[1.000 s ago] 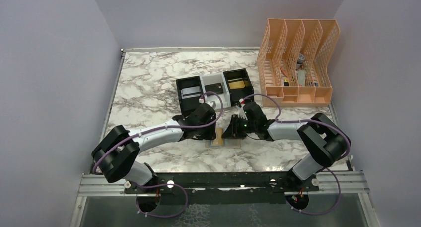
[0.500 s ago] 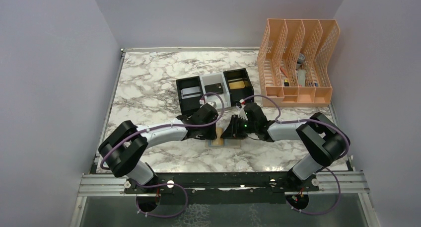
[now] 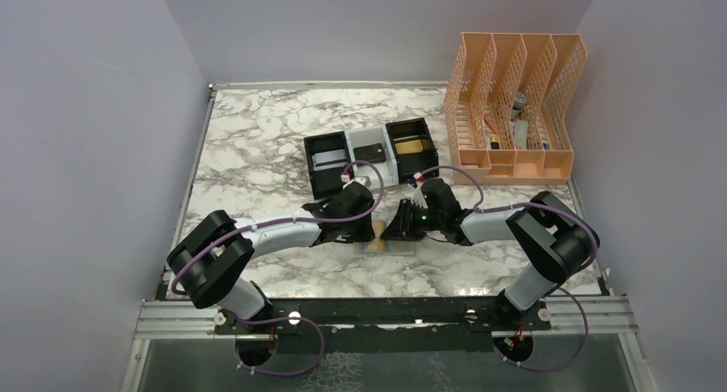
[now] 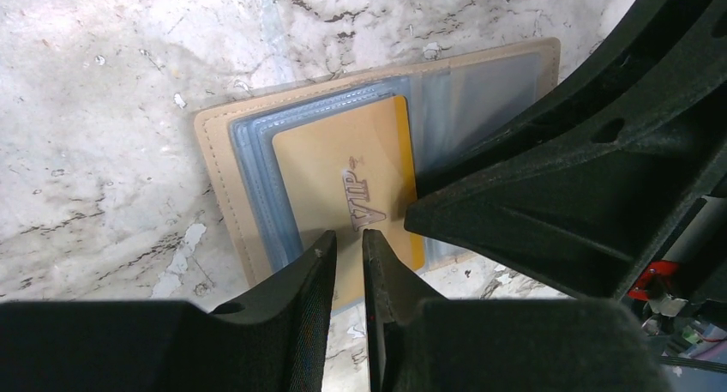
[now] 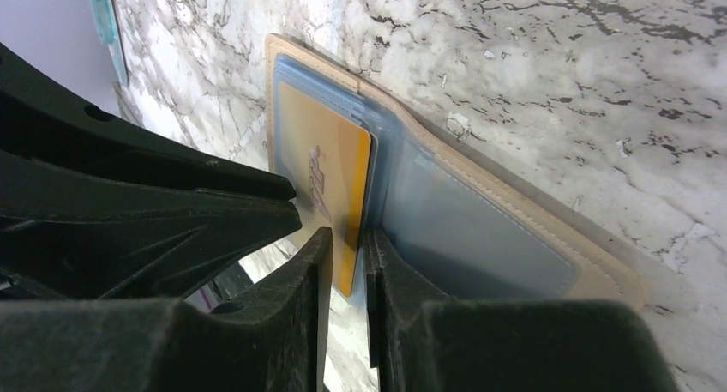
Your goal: Take the credit cards out of the card holder
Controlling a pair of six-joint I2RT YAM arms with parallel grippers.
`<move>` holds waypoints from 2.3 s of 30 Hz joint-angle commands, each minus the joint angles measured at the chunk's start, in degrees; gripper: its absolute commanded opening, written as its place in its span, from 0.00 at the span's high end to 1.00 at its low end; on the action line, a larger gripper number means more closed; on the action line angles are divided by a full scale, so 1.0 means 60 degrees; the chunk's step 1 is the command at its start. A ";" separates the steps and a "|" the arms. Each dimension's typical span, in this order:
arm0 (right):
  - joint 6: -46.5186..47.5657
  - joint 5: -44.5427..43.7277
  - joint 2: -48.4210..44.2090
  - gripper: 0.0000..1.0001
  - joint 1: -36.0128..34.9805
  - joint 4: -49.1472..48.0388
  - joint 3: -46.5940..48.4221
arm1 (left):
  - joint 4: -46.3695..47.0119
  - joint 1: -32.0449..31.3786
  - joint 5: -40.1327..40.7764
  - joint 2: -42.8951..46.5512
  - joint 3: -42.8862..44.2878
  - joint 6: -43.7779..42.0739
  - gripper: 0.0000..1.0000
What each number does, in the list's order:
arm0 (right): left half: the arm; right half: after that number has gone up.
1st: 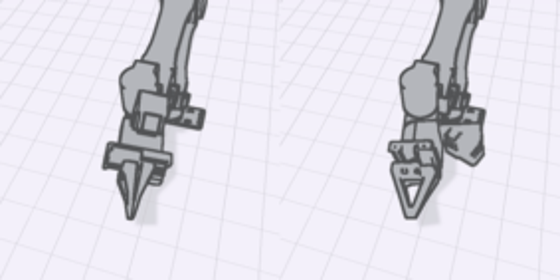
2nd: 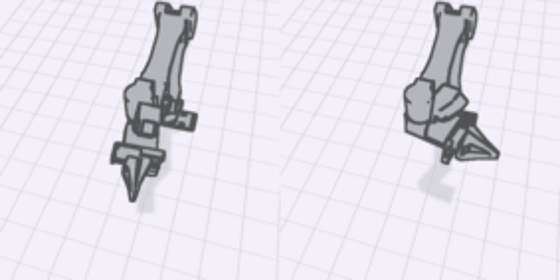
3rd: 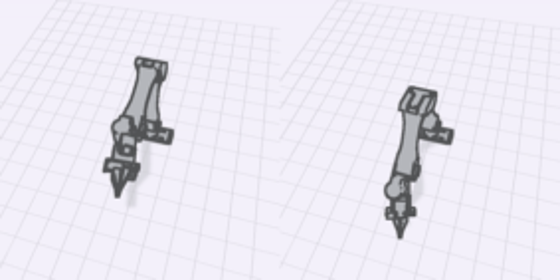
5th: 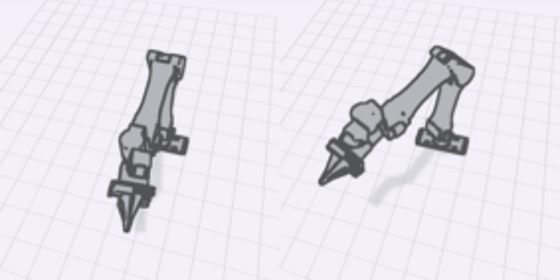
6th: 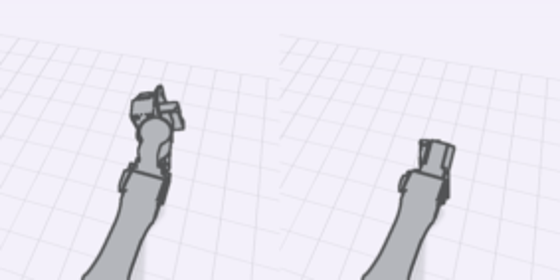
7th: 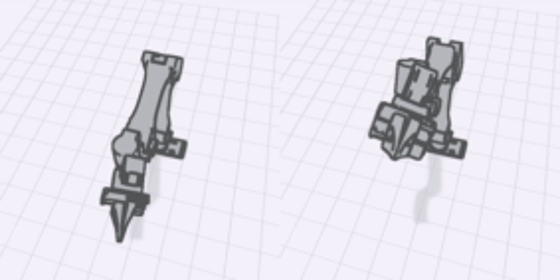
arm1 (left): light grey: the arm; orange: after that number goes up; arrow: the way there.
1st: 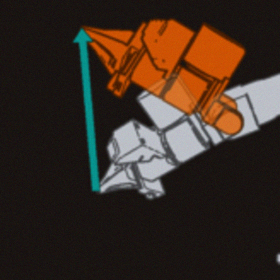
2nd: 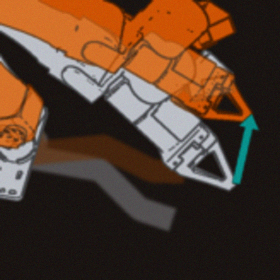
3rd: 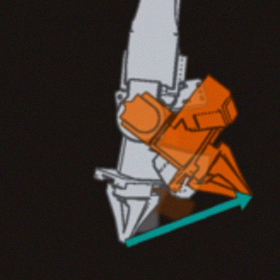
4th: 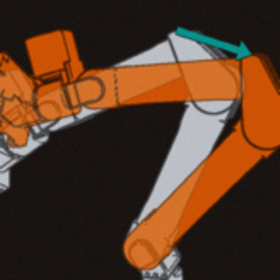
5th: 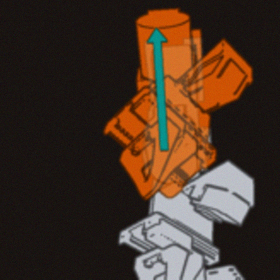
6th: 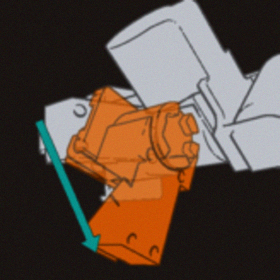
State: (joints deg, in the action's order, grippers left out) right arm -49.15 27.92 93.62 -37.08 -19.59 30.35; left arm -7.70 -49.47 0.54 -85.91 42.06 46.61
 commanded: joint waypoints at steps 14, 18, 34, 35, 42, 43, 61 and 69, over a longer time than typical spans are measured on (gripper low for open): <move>0.0685 -0.1865 -0.0525 0.99 -0.0280 0.1297 0.0146 | -0.1228 -0.0042 0.0787 0.0534 -0.0064 -0.0368 0.70; 0.0757 -0.1736 -0.0649 0.99 -0.0265 0.1304 0.0108 | -0.1238 -0.0043 0.0718 0.0377 -0.0080 -0.0429 0.70; 0.0188 0.0616 0.0380 0.82 -0.0294 -0.0683 0.0239 | -0.0935 -0.0240 0.0355 -0.0143 -0.0088 -0.0347 0.88; 0.0190 0.0581 0.0420 0.82 -0.0293 -0.0637 0.0281 | -0.0931 -0.0282 0.0353 -0.0173 -0.0079 -0.0298 0.88; 0.0617 -0.0817 -0.0262 0.99 -0.0293 0.0815 0.0353 | -0.1052 -0.0368 0.0647 -0.0231 -0.0053 -0.0153 0.89; 0.0669 -0.0979 -0.0435 0.99 -0.0287 0.0956 0.0310 | -0.1134 -0.0371 0.0732 -0.0230 -0.0040 -0.0151 0.89; 0.0970 0.0746 -0.0685 0.90 0.0621 0.0443 -0.0311 | -0.1351 -0.0368 0.0904 0.0018 0.0089 -0.0281 0.84; 0.0826 0.0523 -0.0804 0.84 0.0399 0.0376 -0.0100 | -0.1353 -0.0375 0.0789 0.0715 0.0662 -0.0328 0.62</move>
State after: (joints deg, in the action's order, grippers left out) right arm -43.90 30.24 89.14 -33.87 -15.84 28.86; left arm -14.90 -51.18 5.17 -84.03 42.83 45.30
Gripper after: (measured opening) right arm 0.160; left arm 0.352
